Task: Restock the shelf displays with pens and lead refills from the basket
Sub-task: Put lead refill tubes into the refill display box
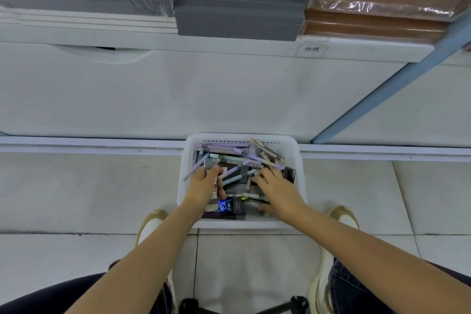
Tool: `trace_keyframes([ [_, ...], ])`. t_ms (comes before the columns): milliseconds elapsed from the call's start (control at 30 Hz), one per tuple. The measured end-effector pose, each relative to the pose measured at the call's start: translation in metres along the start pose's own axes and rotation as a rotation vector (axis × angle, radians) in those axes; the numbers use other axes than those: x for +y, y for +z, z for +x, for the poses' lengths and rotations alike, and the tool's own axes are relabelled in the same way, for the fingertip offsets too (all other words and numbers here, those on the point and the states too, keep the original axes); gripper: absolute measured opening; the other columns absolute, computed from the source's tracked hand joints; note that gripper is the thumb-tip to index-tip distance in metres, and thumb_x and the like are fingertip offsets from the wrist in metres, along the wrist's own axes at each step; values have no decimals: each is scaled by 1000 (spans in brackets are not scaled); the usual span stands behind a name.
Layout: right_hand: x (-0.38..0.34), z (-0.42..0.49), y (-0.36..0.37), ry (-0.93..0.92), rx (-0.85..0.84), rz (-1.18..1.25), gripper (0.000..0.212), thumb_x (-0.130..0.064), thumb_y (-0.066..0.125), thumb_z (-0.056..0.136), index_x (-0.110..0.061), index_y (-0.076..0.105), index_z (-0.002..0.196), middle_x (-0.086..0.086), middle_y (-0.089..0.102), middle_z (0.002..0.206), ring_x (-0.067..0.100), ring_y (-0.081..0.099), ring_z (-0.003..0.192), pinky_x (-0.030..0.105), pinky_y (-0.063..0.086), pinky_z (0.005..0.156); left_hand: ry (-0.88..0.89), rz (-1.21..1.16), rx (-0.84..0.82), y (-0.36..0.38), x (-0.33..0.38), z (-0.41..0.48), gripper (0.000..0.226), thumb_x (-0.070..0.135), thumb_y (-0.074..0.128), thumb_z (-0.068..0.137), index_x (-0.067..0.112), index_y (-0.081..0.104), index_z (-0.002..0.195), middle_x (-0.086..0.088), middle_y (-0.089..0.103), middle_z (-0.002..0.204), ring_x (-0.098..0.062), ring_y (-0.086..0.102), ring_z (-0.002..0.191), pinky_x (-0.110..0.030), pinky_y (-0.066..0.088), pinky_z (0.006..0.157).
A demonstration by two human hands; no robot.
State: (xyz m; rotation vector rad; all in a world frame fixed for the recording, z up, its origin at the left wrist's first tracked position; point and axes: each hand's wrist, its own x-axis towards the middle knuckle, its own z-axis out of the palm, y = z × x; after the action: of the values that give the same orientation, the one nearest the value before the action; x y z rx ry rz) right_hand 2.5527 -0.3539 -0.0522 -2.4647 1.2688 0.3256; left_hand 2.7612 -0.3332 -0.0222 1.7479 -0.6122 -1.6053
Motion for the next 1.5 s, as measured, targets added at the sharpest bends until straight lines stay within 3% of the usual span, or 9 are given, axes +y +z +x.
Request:
trace_keyframes([
  [167, 11, 3, -5, -75, 91, 159, 33, -31, 64, 90, -15, 64, 119, 2, 51, 119, 16, 46, 112, 29, 46, 87, 41, 188, -87, -1, -4, 3, 18, 24, 50, 99, 10, 60, 100, -5, 58, 74, -13, 54, 62, -26, 50, 60],
  [433, 15, 12, -25, 60, 64, 651, 13, -27, 69, 87, -21, 74, 97, -9, 69, 94, 4, 58, 86, 20, 43, 78, 366, 962, -107, -15, -17, 10, 20, 17, 75, 81, 12, 69, 99, -3, 66, 97, -16, 58, 84, -26, 47, 81],
  [567, 20, 14, -38, 174, 173, 903, 10, -23, 65, 91, -18, 72, 96, -10, 67, 85, -8, 55, 65, 10, 41, 62, 414, 902, 18, -22, -9, 14, 24, 34, 67, 88, 10, 62, 87, -5, 63, 77, -20, 56, 68, -32, 47, 65],
  [700, 23, 22, -57, 223, 171, 1043, 11, -22, 63, 92, -15, 72, 92, -10, 64, 74, -2, 58, 59, 12, 44, 53, 342, 494, 120, -24, 5, 12, 9, 33, 56, 95, 25, 53, 93, 8, 67, 75, -11, 63, 66, -25, 52, 55],
  [800, 6, 32, -59, 129, -38, 1046, 8, -25, 65, 91, -23, 72, 94, -3, 69, 75, 10, 60, 62, 21, 49, 56, 201, 325, -22, -22, 6, 9, 20, 34, 56, 96, 16, 55, 105, 4, 68, 89, -17, 67, 80, -27, 54, 62],
  [1000, -33, 42, -44, 136, 36, 1259, 10, -25, 68, 89, -23, 65, 99, 12, 71, 80, 21, 67, 61, 26, 56, 57, 55, 222, -264, -43, -4, -1, 29, 29, 75, 80, 10, 64, 99, -7, 69, 69, -17, 61, 56, -24, 52, 50],
  [1067, -35, 38, -35, 200, 70, 1166, 17, -31, 64, 91, -19, 60, 102, 5, 69, 85, 14, 66, 62, 23, 54, 56, 28, 207, -177, -52, -8, -2, 25, 29, 74, 82, 7, 68, 93, -7, 72, 73, -18, 65, 61, -27, 55, 55],
  [1233, -45, 27, -1, 53, -129, 318, 37, -37, 71, 83, -18, 61, 113, -4, 54, 109, 14, 54, 95, 29, 43, 73, 81, 91, -80, -67, -14, -5, 12, 17, 64, 91, 7, 69, 95, -7, 75, 81, -14, 67, 66, -23, 56, 59],
  [1500, -35, 33, -33, 30, 62, 594, 13, -24, 61, 93, -17, 66, 102, -5, 64, 93, 12, 58, 83, 28, 46, 75, 100, 155, -7, -66, 0, -13, 21, 23, 62, 93, 10, 64, 78, 0, 57, 54, -9, 46, 42, -23, 37, 43],
])
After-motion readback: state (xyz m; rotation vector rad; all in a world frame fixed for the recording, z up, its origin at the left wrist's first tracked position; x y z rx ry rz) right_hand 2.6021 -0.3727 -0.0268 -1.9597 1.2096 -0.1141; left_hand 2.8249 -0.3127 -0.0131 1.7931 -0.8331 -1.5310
